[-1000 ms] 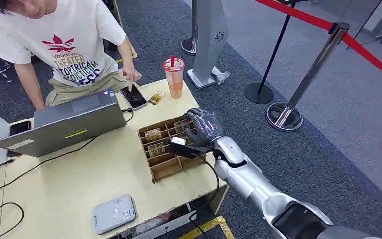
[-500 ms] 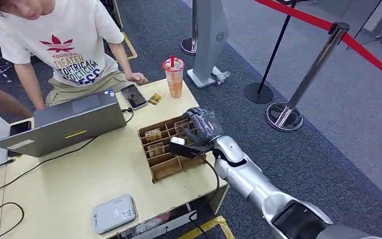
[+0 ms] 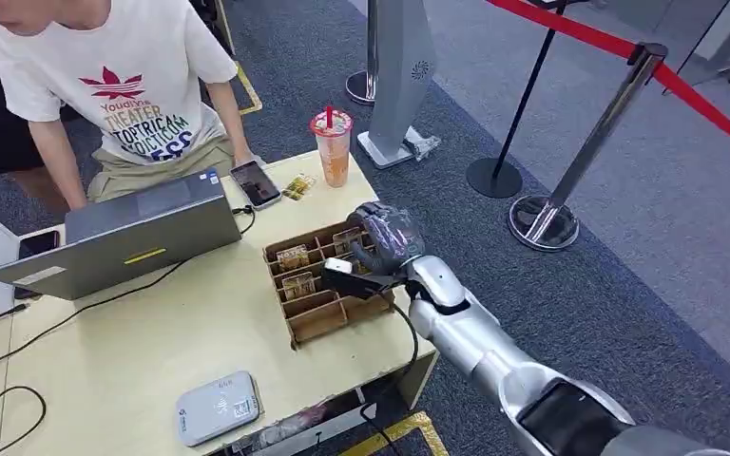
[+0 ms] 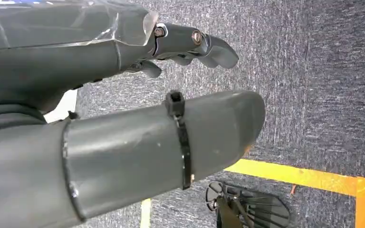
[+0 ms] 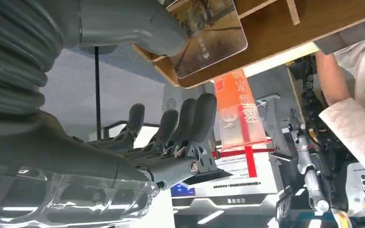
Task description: Pass the card to the sensor for recognition and then transmit it.
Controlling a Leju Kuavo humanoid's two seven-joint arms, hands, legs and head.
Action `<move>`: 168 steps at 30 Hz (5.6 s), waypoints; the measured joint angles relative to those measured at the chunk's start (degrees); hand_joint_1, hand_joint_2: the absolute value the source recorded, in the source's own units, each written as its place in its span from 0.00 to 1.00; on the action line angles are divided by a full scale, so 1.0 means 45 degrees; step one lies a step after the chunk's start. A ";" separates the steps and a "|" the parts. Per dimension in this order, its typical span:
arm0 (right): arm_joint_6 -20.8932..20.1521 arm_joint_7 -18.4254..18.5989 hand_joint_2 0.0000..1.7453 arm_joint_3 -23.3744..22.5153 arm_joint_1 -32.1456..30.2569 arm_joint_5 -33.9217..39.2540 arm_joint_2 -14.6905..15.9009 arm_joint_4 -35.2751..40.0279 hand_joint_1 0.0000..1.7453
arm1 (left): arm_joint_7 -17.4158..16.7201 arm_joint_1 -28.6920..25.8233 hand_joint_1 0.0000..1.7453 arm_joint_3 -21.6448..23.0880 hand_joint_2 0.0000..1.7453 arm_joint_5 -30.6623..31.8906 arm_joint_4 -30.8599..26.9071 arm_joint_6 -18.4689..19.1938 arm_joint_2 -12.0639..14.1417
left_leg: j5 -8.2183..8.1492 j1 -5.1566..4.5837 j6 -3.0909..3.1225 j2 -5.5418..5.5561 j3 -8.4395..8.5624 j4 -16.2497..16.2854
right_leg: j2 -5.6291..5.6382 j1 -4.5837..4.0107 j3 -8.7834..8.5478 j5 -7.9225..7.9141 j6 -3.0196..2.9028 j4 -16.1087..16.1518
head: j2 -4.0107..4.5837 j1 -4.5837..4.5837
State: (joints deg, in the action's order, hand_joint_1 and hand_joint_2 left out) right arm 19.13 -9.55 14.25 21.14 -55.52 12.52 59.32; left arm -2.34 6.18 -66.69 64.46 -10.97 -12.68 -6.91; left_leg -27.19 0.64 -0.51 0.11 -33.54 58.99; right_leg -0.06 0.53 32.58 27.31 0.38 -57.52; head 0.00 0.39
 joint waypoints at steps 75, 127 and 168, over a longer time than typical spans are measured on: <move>-0.1078 -0.0189 1.00 0.0661 0.1402 0.0617 -0.0248 -0.1472 0.55 | 0.0049 -0.0013 0.00 -0.0005 0.00 -0.0243 0.0000 -0.0048 0.0005 | 0.0001 0.0000 0.0000 0.0002 0.0000 0.0000 | 0.0000 0.0000 -0.0001 -0.0001 0.0000 0.0000 | 0.0000 0.0000; -0.1112 0.0218 1.00 0.0816 0.1032 0.0393 0.0112 -0.0758 0.54 | -0.0029 0.0018 0.00 0.0000 0.00 -0.0126 0.0000 -0.0034 0.0015 | 0.0000 0.0000 0.0000 -0.0001 0.0001 0.0000 | 0.0002 0.0000 0.0003 -0.0001 0.0000 0.0000 | 0.0000 0.0000; -0.1370 0.0102 1.00 0.0957 0.1696 0.0461 0.0393 -0.1350 0.58 | -0.0087 0.0043 0.00 0.0020 0.00 -0.0097 0.0000 -0.0010 0.0054 | 0.0000 0.0000 0.0000 0.0003 -0.0005 0.0000 | -0.0001 0.0000 0.0001 -0.0001 0.0000 0.0000 | 0.0000 0.0000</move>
State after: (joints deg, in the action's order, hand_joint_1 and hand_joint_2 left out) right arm 12.96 -9.09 18.56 28.77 -53.44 14.29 53.24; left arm -2.73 6.37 -66.60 64.02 -10.97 -12.72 -6.67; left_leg -27.19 0.64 -0.51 0.13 -33.56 58.99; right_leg -0.06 0.53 32.59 27.31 0.38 -57.52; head 0.00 0.39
